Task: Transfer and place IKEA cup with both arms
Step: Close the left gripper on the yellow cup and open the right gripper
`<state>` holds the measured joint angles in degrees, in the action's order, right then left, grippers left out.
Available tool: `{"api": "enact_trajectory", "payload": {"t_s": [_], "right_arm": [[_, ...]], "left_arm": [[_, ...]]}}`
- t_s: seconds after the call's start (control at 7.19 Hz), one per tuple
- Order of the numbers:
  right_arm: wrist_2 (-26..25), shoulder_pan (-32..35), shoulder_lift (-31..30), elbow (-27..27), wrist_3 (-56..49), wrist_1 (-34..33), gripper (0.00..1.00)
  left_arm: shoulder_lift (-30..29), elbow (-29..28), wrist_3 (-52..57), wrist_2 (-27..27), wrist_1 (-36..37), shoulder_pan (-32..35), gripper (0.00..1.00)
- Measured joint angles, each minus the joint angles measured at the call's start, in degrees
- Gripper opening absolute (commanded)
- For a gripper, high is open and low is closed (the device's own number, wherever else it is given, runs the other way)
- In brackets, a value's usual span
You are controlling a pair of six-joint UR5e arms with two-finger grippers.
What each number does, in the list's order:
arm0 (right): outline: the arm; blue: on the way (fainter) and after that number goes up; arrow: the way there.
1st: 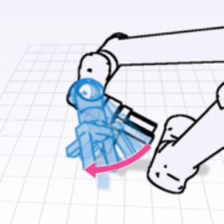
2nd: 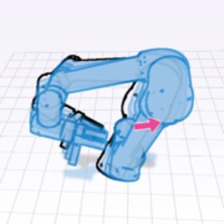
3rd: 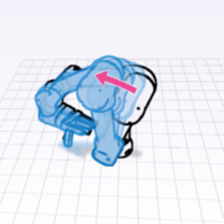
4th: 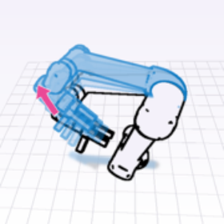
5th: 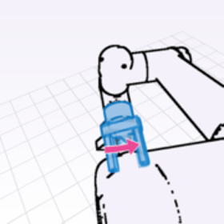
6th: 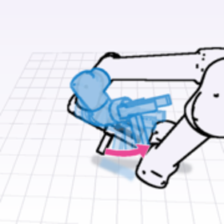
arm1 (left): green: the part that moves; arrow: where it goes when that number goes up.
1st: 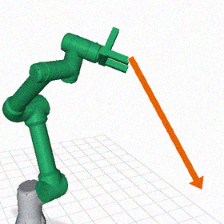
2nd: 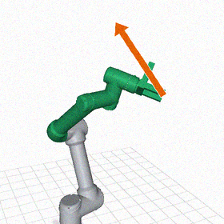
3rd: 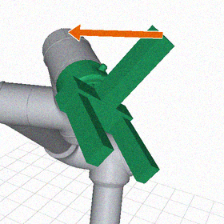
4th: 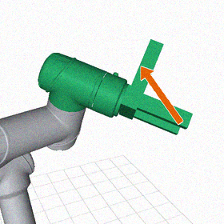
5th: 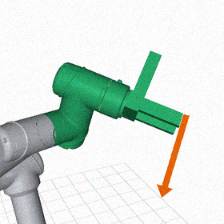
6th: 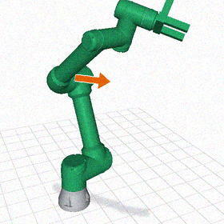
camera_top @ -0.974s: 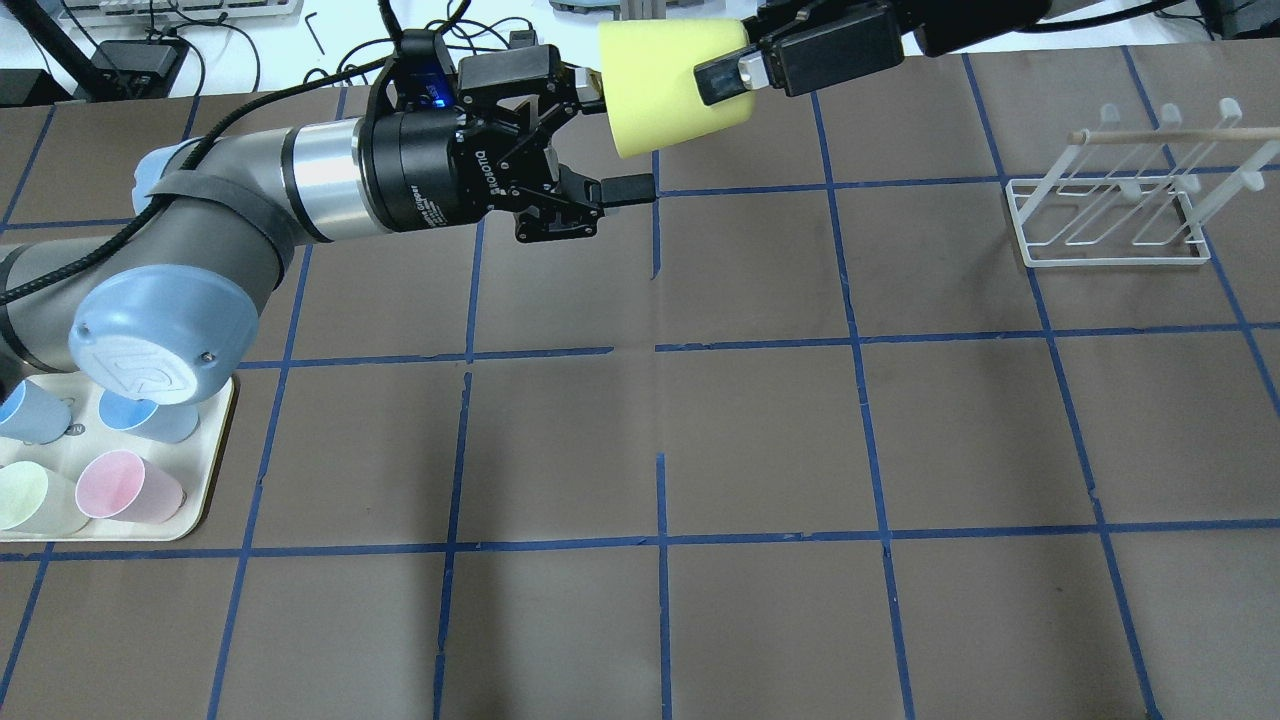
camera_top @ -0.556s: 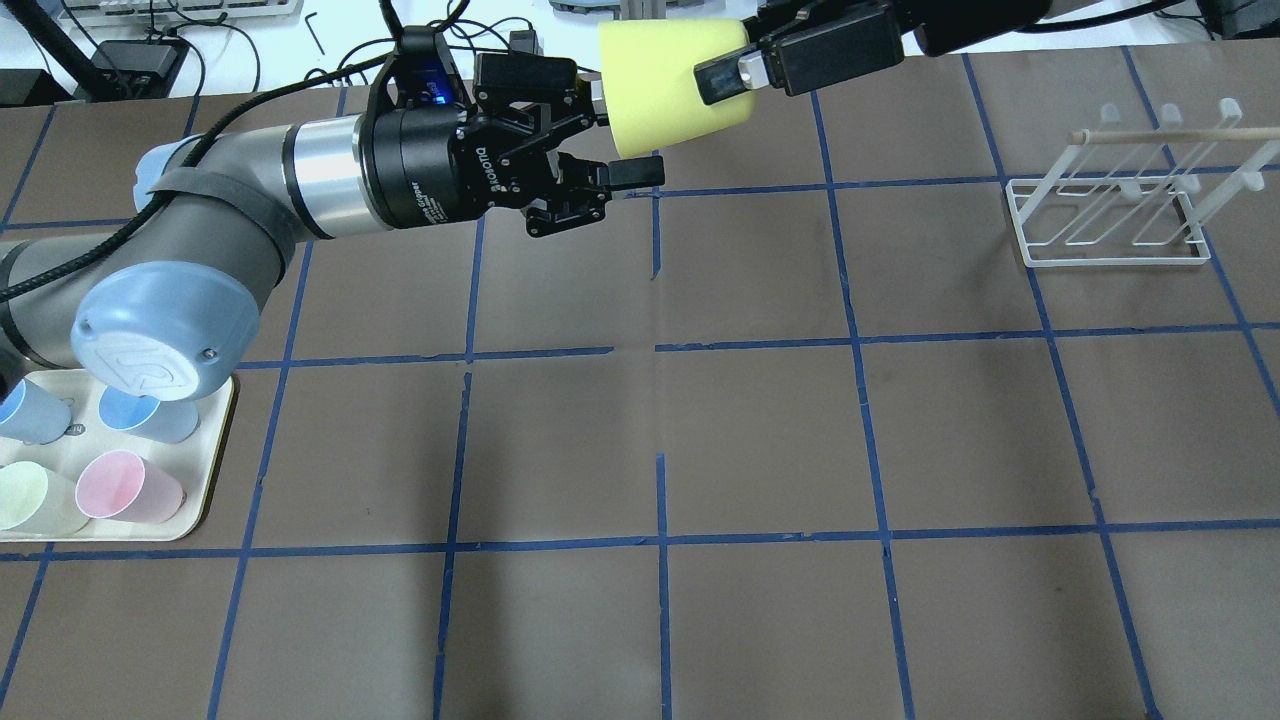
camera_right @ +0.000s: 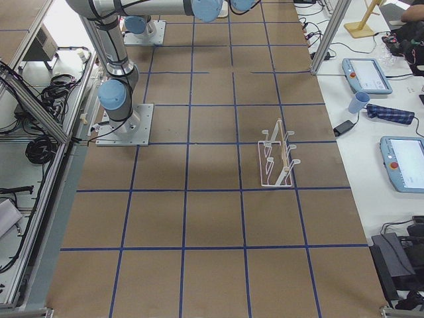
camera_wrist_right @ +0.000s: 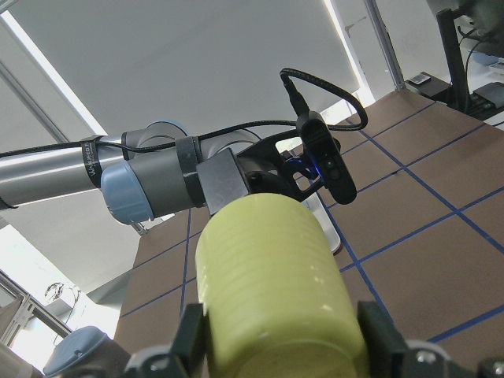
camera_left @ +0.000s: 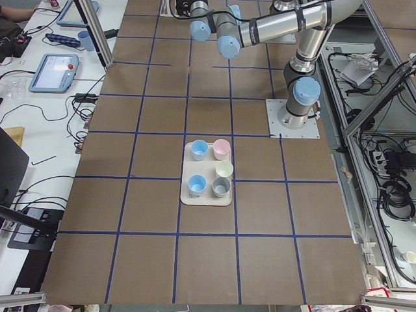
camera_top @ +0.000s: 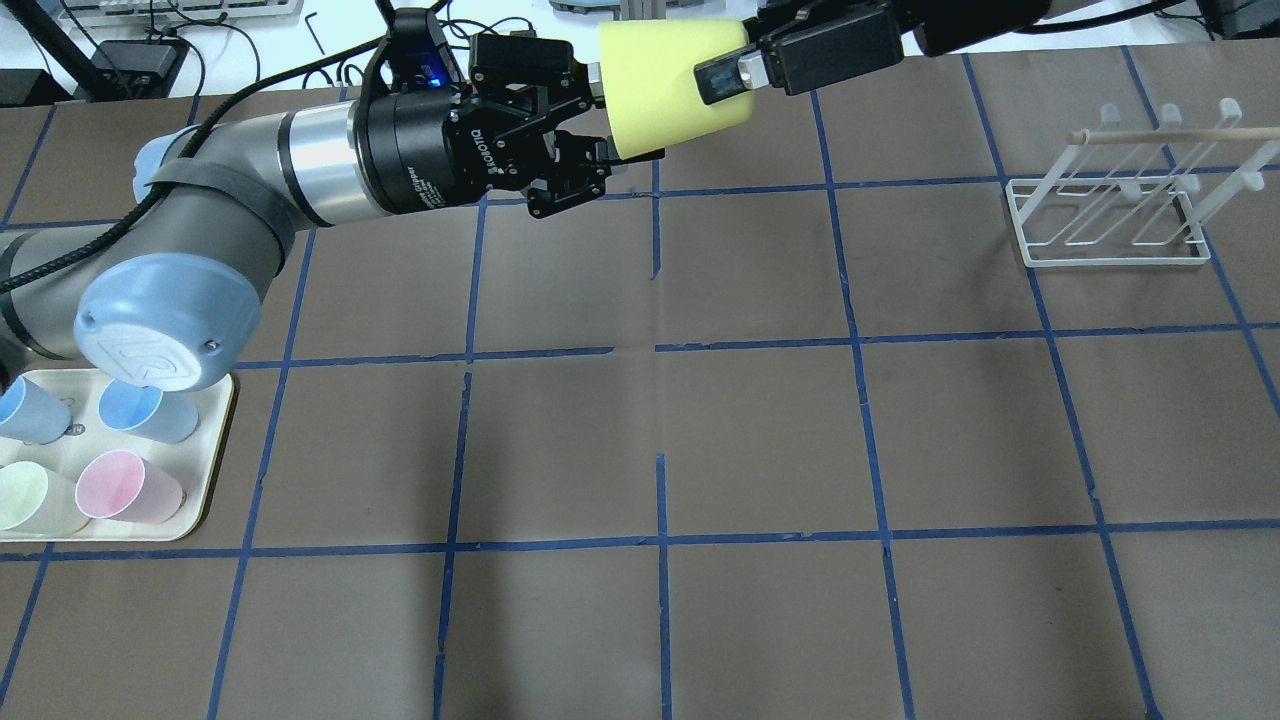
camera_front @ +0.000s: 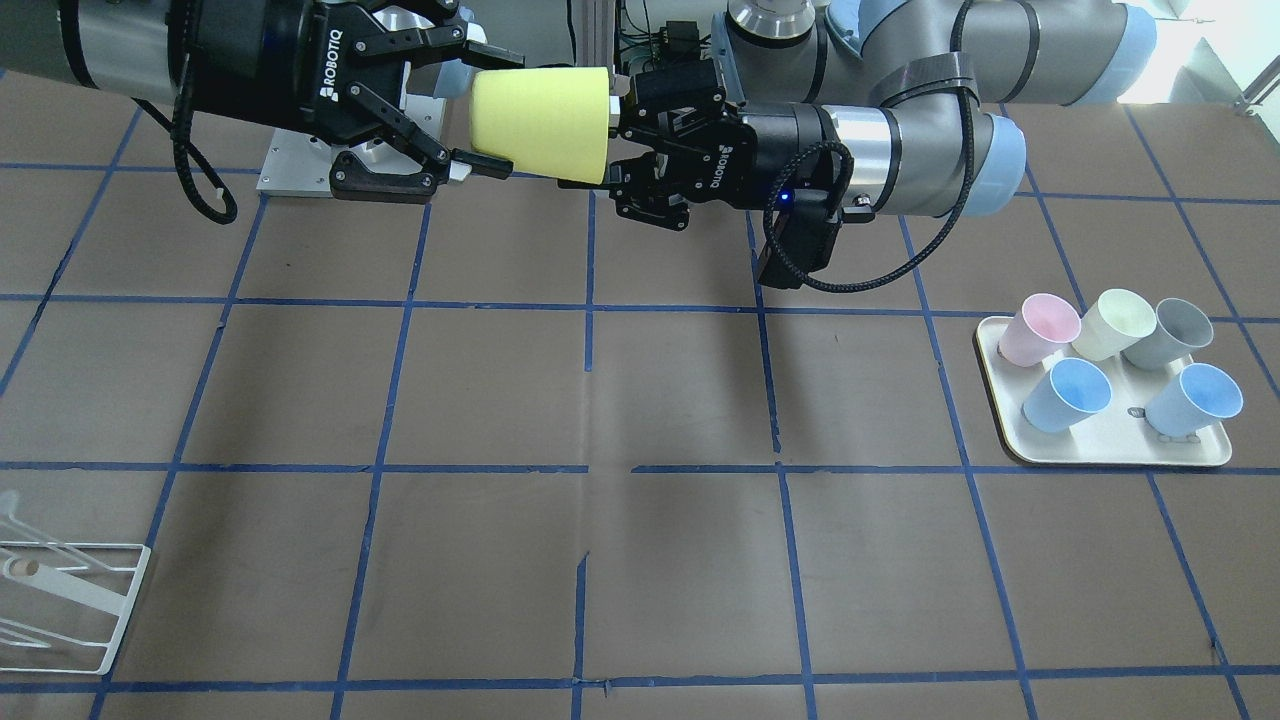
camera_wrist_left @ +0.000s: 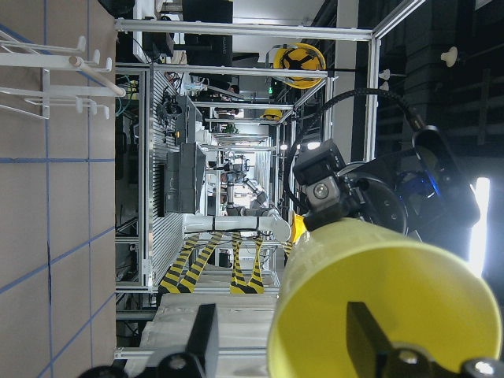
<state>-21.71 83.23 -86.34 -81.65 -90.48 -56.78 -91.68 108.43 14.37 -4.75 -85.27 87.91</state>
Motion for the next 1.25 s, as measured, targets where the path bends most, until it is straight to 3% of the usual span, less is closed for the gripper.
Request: {"api": "enact_trajectory", "payload": {"t_s": [0.14, 0.28, 0.42, 0.56, 1.25], "right_arm": [[0.02, 0.0, -0.02, -0.01, 0.19, 0.0, 0.31], [0.04, 0.0, -0.04, -0.02, 0.34, 0.0, 0.63], [0.02, 0.0, -0.05, -0.02, 0.9, 0.0, 0.81], [-0.06, 0.0, -0.06, -0.01, 2.19, -0.01, 1.0], [-0.44, 0.09, -0.13, 0.07, 4.2, -0.16, 1.0]], "left_arm": [[-0.22, -0.12, 0.12, -0.05, 0.18, 0.03, 0.36], [-0.4, -0.13, 0.25, -0.05, 0.39, 0.06, 0.16], [-0.5, -0.15, 0.36, 0.05, 0.68, 0.06, 0.0], [-0.56, -0.17, 0.43, 0.21, 0.91, 0.07, 0.0], [0.35, -0.17, 0.44, 1.64, 1.05, 0.06, 0.0]]}}
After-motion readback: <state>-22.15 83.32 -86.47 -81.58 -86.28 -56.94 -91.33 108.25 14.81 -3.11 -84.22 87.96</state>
